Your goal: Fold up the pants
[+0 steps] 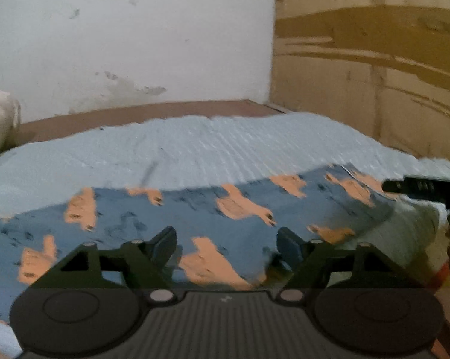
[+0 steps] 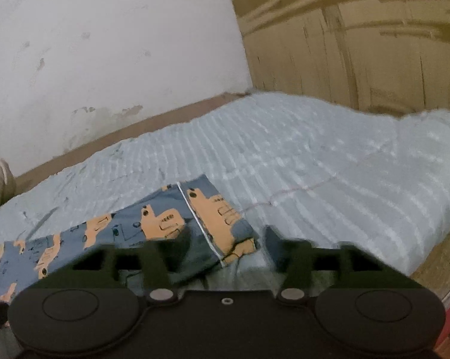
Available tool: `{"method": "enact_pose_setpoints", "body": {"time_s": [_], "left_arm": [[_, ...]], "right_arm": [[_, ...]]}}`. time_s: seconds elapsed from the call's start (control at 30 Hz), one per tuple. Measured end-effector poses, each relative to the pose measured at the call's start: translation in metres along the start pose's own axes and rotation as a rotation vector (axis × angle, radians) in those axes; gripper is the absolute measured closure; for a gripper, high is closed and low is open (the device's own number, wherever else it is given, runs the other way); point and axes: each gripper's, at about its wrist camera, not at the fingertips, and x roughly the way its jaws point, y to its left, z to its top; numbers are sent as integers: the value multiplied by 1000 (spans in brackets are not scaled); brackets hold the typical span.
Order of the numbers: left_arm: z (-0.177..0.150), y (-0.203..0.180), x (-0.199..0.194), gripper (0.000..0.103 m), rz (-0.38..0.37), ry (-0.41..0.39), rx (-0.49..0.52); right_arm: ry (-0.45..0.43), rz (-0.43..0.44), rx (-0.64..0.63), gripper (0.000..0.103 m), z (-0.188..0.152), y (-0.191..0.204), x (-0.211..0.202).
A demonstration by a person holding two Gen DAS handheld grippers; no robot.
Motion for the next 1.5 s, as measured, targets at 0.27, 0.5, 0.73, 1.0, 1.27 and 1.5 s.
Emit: {"method": "enact_pose_setpoints", "body": {"time_s": [0.27, 0.5, 0.73, 1.0, 1.27, 1.5], "left_arm": [[16, 77, -33, 4, 270, -79, -76], [-7, 170, -61, 1, 518, -60, -215], [-38, 245, -71, 2, 577, -26, -419], [-52, 280, -66, 29, 419, 0, -561], [-48, 281, -52, 86, 472, 7, -606], [-20, 248, -79, 88, 596, -89, -467]], "right_arm": [[-59, 68, -125, 1, -9, 39, -11], [-49, 245, -224, 1, -24, 89, -13], [5, 336, -291, 1, -41, 131, -11], [34, 402, -360, 1, -50, 172, -12], [33, 434, -411, 1, -53, 189, -18], [33, 417, -431, 1, -54, 192, -13]]}}
